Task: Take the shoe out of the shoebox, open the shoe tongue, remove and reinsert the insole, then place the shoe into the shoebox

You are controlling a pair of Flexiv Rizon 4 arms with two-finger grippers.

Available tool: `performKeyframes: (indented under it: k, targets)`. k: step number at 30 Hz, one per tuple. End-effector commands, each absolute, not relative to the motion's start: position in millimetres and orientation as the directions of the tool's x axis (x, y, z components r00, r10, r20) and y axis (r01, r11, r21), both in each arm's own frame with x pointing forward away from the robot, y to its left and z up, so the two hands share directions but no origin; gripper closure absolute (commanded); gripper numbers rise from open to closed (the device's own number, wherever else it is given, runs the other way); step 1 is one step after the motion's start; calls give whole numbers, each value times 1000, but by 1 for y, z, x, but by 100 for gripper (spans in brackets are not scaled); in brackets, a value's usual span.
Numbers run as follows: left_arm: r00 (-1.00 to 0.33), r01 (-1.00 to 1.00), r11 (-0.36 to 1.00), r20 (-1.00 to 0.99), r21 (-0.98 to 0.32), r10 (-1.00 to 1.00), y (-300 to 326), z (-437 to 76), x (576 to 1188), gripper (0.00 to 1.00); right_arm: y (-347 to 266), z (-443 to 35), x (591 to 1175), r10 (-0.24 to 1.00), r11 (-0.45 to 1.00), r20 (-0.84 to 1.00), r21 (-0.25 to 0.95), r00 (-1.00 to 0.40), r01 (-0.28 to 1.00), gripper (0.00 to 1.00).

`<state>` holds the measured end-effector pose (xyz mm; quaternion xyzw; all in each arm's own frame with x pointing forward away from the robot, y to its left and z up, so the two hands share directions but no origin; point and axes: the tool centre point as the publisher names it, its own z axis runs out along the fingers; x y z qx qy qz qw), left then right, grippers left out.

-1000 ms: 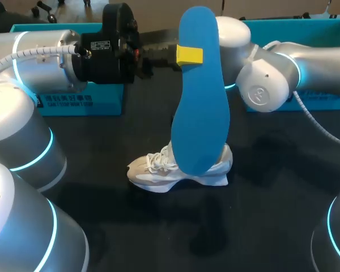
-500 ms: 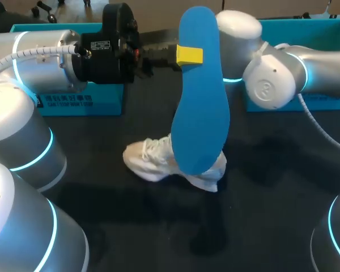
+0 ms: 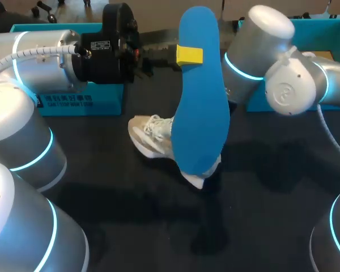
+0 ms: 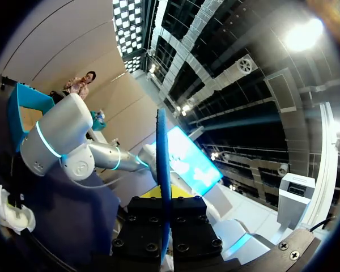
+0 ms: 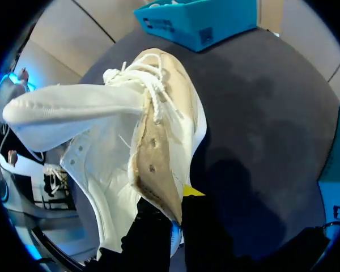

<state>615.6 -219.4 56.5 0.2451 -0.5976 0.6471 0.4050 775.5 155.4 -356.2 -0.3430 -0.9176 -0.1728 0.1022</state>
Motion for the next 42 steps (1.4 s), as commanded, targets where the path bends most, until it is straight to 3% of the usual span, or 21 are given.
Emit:
performKeyframes:
  k: [1,7,23,25,42]
  targets:
    - [-552,-818,40,801,-575,232,-221,56,615,100,154,-355,761,657,618,300,312,-692,722,100]
    - [-552,-818,40,801,-575,232,-221,56,615,100,156,-355,754,774,445,292,381,-561,811,100]
    - [-552,-818,40,801,-575,232,-221,56,615,100,156,-355,754,774,445,292,381,-561,811,100]
    - [-552,-818,40,801,-575,232,-221,56,615,100,154,-356,751,799,354,344,393,-493,849,100]
    - [-552,-818,40,801,-575,232,-221,56,615,100,143,-369,748,896,71,414,219,-159,973,100]
